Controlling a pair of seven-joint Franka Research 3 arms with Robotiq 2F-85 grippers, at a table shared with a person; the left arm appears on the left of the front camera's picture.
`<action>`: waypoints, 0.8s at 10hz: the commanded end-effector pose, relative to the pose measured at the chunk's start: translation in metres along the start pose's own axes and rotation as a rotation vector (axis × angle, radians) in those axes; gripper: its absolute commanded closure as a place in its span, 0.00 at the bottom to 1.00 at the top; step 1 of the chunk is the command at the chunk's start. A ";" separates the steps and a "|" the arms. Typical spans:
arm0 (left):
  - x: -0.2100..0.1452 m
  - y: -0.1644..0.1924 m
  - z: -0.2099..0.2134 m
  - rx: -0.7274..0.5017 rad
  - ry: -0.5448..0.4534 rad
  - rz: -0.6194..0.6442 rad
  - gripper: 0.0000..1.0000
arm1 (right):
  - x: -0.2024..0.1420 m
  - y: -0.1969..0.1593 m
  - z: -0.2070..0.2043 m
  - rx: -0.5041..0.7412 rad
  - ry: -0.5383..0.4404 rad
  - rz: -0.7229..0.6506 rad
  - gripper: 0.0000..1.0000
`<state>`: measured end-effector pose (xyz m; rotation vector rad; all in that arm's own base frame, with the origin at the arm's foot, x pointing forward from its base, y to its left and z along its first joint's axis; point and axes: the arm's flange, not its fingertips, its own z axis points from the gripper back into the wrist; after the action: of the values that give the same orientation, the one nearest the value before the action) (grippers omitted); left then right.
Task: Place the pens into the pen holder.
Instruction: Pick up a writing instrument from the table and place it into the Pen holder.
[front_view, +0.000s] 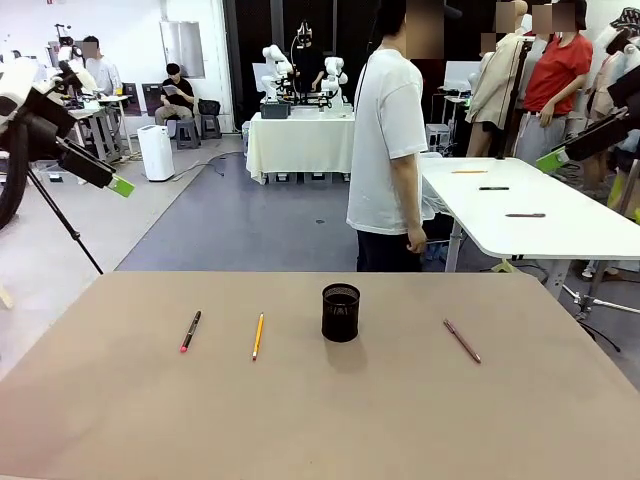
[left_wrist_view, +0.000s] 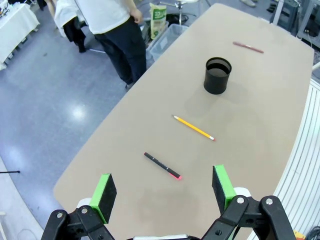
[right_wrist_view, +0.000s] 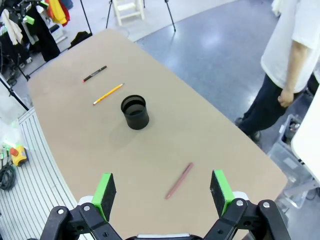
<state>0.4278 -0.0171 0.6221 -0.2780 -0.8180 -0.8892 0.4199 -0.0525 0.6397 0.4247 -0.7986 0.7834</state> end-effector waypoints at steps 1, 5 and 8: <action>0.002 0.000 0.002 0.025 0.007 0.000 0.00 | 0.000 -0.007 0.000 0.021 -0.025 0.016 0.00; 0.001 0.000 0.001 0.005 -0.002 -0.001 0.00 | -0.002 -0.002 0.001 -0.001 0.002 -0.004 0.00; 0.001 0.000 0.001 0.005 -0.002 -0.001 0.00 | -0.002 -0.002 0.001 -0.001 0.002 -0.004 0.00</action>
<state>0.4286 -0.0197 0.6223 -0.2659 -0.8248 -0.8895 0.4192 -0.0560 0.6378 0.4135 -0.7855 0.7763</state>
